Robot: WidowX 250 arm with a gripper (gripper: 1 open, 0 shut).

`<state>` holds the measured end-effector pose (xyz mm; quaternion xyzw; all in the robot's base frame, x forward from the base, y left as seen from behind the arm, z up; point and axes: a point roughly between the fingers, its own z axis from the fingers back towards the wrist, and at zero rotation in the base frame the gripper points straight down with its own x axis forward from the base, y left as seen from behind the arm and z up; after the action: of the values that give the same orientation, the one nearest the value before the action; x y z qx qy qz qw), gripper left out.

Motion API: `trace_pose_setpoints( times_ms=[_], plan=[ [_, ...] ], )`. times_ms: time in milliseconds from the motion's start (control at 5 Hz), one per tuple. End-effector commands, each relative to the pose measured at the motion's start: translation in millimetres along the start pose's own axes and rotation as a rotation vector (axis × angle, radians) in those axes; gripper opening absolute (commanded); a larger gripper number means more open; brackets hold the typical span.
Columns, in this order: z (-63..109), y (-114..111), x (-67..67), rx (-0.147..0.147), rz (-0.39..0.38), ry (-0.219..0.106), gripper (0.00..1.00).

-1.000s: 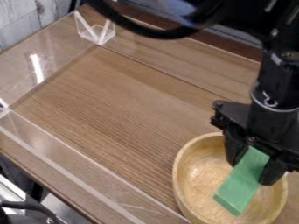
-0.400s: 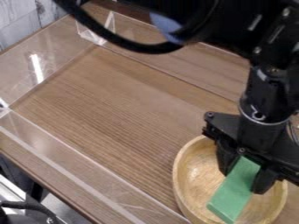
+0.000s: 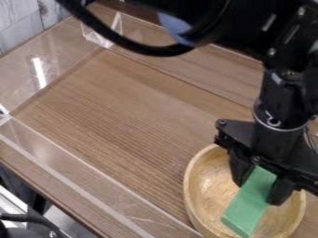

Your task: Put the green block in the brown bowl

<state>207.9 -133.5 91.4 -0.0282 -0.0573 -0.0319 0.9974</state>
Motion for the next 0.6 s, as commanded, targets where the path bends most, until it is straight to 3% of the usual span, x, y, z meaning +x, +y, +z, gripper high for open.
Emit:
trace_pose_setpoints(
  times_ms=[0, 400],
  plan=[
    [15.6, 0.1, 6.8, -0.034, 0.021, -0.051, 0.00],
    [14.2, 2.2, 6.4, -0.041, 0.045, -0.044, 0.00]
  ],
)
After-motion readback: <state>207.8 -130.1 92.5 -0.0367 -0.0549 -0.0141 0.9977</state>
